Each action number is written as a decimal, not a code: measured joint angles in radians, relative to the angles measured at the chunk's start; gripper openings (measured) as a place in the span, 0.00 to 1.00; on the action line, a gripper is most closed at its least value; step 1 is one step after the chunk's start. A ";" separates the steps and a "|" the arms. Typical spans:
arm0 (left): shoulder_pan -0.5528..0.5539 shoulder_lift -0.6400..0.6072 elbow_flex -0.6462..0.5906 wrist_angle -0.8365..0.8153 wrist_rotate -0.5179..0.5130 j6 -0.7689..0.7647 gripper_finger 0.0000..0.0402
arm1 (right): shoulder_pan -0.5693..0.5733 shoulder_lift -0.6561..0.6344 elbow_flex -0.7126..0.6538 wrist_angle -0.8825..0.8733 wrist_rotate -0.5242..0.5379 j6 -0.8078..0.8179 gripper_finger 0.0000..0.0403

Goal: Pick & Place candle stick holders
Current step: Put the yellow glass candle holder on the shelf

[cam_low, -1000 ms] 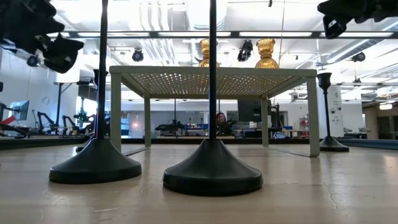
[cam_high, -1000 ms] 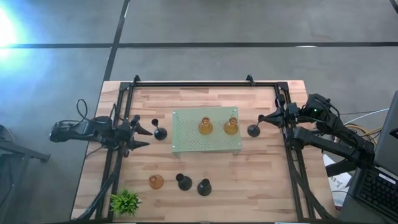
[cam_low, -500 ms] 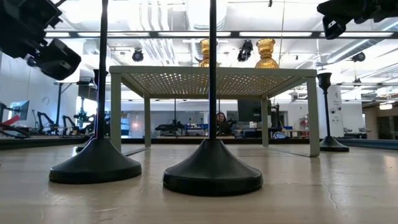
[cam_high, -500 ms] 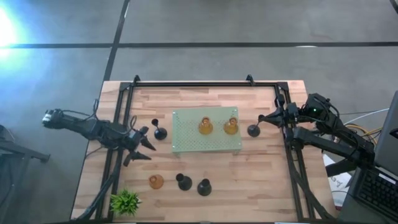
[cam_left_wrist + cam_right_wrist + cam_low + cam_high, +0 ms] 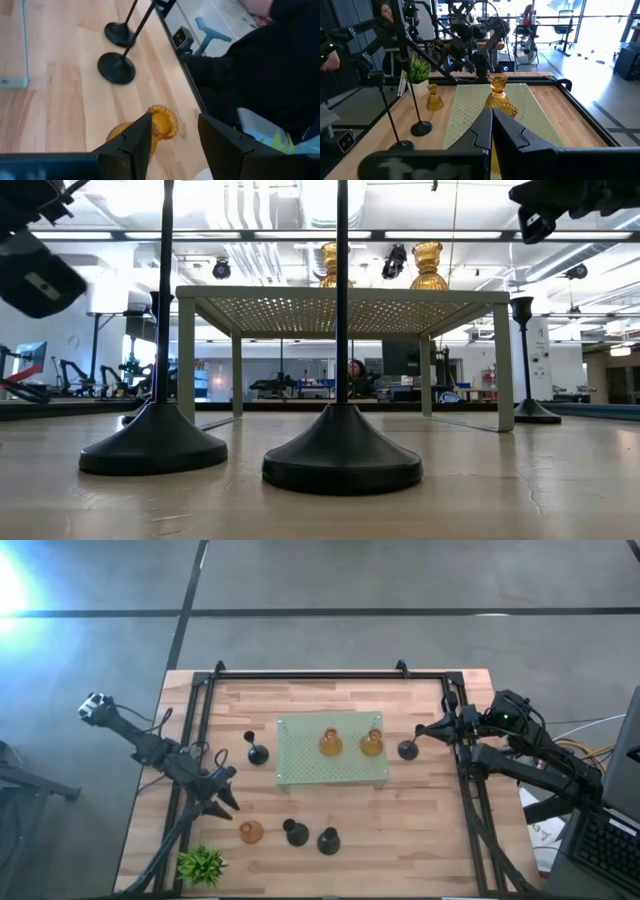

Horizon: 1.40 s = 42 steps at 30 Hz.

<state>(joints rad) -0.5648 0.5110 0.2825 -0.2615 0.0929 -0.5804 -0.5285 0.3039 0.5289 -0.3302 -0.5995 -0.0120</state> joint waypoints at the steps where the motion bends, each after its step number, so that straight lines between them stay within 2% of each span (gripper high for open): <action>1: -0.006 0.007 0.000 0.000 -0.009 -0.007 0.40 | 0.000 0.003 0.000 0.000 0.000 0.000 0.02; 9: -0.027 0.101 0.024 0.005 -0.002 -0.085 0.40 | 0.000 0.025 -0.001 0.000 0.000 0.000 0.02; 17: -0.064 0.236 0.084 -0.120 -0.021 -0.017 0.39 | 0.000 0.026 -0.001 -0.001 0.000 0.004 0.02; 22: -0.075 0.318 0.089 -0.110 -0.027 0.004 0.39 | 0.000 0.026 -0.001 -0.001 0.000 0.009 0.02; 42: -0.108 0.479 0.086 0.189 -0.044 0.041 0.40 | 0.000 0.026 -0.001 0.001 0.000 0.009 0.02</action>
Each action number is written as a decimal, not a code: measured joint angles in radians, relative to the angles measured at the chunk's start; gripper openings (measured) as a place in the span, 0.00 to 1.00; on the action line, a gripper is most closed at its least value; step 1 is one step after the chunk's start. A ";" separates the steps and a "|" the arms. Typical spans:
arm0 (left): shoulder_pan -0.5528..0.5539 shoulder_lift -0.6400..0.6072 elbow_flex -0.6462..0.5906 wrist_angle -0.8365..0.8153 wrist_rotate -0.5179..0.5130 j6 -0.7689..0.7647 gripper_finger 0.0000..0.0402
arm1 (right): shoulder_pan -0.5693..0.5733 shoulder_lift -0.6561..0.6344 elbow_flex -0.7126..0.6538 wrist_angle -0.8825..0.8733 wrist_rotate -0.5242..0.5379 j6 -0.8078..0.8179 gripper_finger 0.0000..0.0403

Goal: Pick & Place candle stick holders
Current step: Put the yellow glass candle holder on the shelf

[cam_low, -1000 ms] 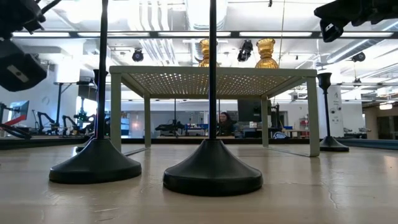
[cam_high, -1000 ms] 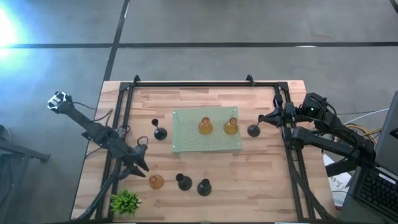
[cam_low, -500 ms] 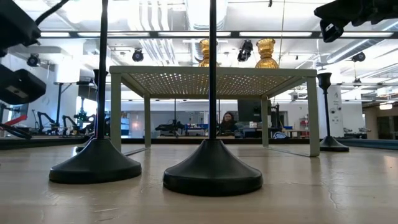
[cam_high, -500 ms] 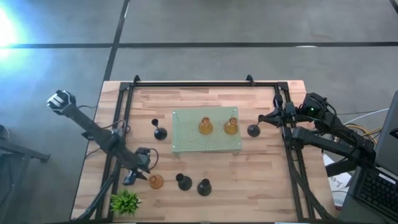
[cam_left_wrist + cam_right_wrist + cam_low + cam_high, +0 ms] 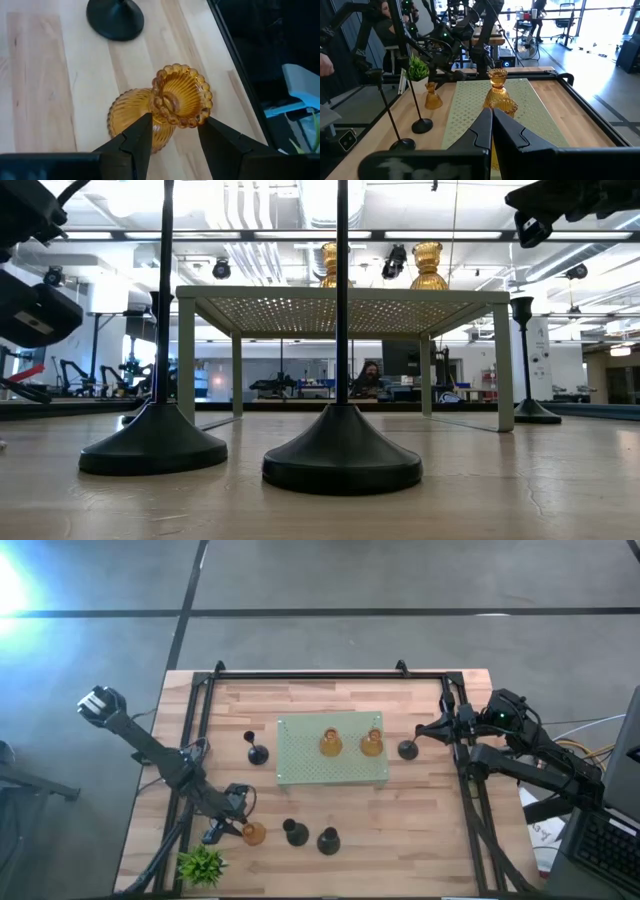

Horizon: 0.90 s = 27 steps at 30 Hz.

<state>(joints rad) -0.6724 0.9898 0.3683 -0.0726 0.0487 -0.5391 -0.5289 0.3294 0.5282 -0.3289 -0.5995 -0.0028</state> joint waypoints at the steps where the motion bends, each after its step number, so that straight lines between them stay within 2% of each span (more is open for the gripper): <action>1: 0.000 0.009 0.000 0.014 -0.004 0.000 0.40 | 0.000 0.000 0.000 0.002 0.000 0.000 0.02; 11: 0.000 0.092 0.000 0.160 -0.060 0.030 0.42 | 0.000 0.000 0.000 0.027 0.000 0.000 0.02; 21: 0.001 0.128 0.000 0.182 -0.103 0.010 0.66 | 0.000 0.000 0.001 0.029 0.088 0.006 0.02; 27: 0.000 0.142 0.000 0.240 -0.100 0.054 0.70 | 0.000 0.000 0.001 0.032 0.112 0.003 0.02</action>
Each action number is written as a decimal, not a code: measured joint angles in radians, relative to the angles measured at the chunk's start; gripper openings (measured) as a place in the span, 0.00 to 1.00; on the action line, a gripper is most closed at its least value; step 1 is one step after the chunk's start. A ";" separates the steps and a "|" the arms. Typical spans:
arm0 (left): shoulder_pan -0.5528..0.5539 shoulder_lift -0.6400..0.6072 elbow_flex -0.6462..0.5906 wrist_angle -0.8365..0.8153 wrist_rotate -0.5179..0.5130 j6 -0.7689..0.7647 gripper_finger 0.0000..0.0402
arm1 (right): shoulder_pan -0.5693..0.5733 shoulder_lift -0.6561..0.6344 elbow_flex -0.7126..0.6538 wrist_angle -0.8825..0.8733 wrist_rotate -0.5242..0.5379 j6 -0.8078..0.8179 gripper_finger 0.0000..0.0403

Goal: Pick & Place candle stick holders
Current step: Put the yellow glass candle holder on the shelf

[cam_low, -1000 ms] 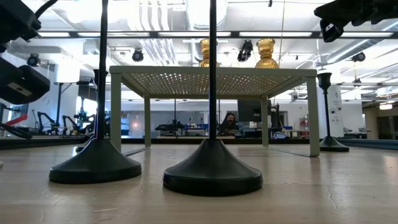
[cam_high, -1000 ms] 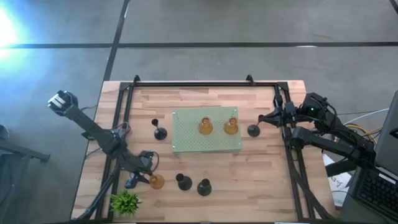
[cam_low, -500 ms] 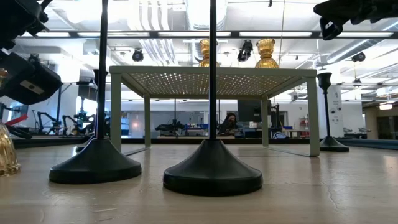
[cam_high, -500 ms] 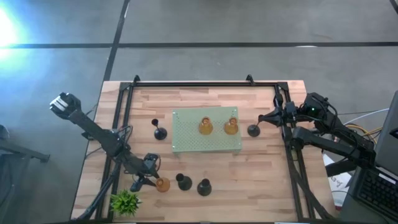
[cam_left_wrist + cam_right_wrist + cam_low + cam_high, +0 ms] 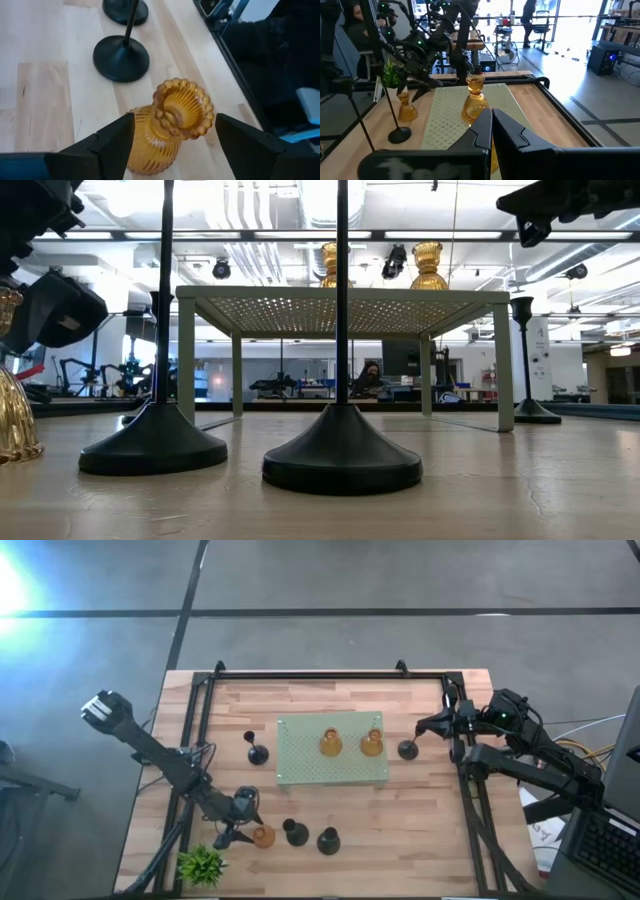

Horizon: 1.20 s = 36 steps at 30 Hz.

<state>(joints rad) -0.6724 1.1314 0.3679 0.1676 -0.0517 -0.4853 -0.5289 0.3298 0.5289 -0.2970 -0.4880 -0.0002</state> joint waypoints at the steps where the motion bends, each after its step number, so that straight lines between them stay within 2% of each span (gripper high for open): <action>1: 0.000 0.004 0.000 -0.002 0.001 0.013 0.70 | 0.000 0.000 0.000 0.000 0.001 0.000 0.02; 6: 0.000 0.051 0.000 0.019 0.001 0.034 0.70 | 0.000 0.000 0.000 0.000 0.001 0.000 0.02; 13: 0.000 0.137 0.000 0.192 0.014 0.097 0.69 | 0.000 0.000 0.000 0.000 0.001 0.000 0.02; 21: 0.000 0.188 0.000 0.209 0.016 0.099 0.65 | 0.000 0.000 0.000 0.000 0.001 0.000 0.02; 26: 0.000 0.195 0.000 0.219 0.015 0.113 0.55 | 0.000 0.000 0.000 0.000 0.001 -0.001 0.02; 32: 0.000 0.166 0.000 0.215 0.019 0.141 0.33 | 0.000 0.000 0.000 0.000 0.001 -0.004 0.02; 36: 0.000 0.138 -0.002 0.213 0.019 0.136 0.33 | 0.000 0.000 0.000 0.000 0.001 -0.004 0.02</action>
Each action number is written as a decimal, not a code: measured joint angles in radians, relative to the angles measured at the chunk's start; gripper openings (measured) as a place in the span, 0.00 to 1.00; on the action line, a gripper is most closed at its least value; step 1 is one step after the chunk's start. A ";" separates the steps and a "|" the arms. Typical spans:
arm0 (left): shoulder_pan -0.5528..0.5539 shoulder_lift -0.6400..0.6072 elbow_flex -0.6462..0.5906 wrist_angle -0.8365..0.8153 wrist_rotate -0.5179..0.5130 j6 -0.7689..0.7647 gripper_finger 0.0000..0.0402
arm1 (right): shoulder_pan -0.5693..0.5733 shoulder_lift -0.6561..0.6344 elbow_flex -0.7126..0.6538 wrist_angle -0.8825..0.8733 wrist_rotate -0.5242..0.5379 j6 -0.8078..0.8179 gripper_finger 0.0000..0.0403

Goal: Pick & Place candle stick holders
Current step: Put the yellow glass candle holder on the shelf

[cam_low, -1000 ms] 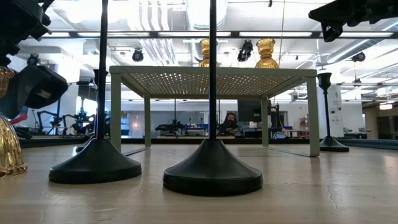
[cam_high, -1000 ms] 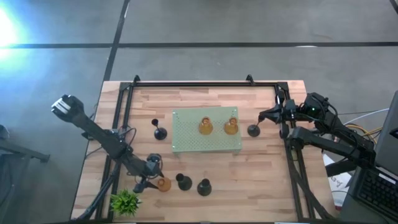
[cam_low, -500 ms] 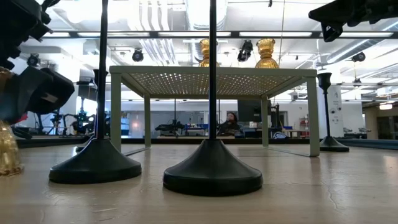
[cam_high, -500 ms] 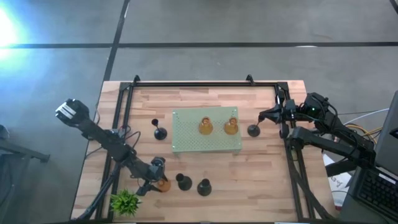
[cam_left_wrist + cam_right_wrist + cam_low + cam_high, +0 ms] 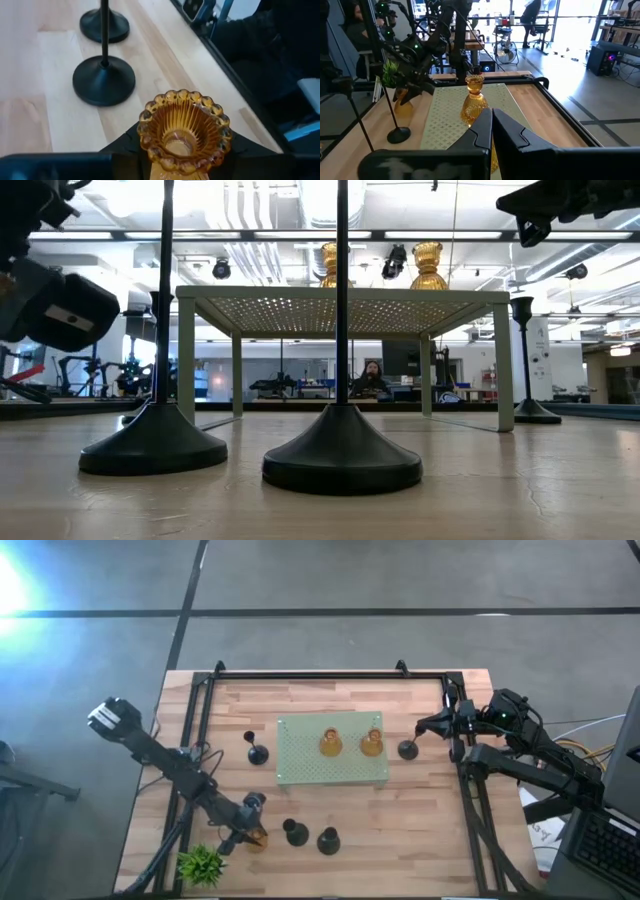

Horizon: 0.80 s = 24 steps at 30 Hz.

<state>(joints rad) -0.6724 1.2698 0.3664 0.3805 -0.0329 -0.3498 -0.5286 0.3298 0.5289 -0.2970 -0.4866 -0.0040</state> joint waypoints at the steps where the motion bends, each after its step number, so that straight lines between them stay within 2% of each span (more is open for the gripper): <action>1: 0.000 -0.009 0.000 -0.002 -0.001 -0.010 0.33 | 0.000 0.000 0.000 0.000 0.000 0.000 0.02; 5: 0.001 -0.068 0.002 -0.006 -0.007 -0.040 0.33 | 0.000 0.000 0.000 0.000 0.000 0.000 0.02; 9: 0.004 -0.156 0.048 -0.131 -0.039 -0.069 0.33 | 0.000 0.000 0.000 0.000 0.000 0.000 0.02; 14: 0.004 -0.267 0.180 -0.420 -0.174 -0.072 0.33 | 0.000 0.000 0.000 0.000 0.000 0.000 0.02; 18: 0.004 -0.307 0.306 -0.606 -0.300 -0.062 0.33 | 0.000 0.000 0.000 -0.001 0.000 0.001 0.02; 21: 0.006 -0.312 0.387 -0.673 -0.420 -0.016 0.33 | 0.000 0.000 0.000 -0.001 0.000 0.000 0.02; 24: 0.019 -0.307 0.436 -0.699 -0.489 0.022 0.33 | 0.000 0.000 0.000 -0.001 0.000 0.001 0.02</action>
<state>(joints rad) -0.6532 0.9624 0.8026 -0.3185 -0.5223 -0.3276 -0.5285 0.3298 0.5291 -0.2981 -0.4866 -0.0029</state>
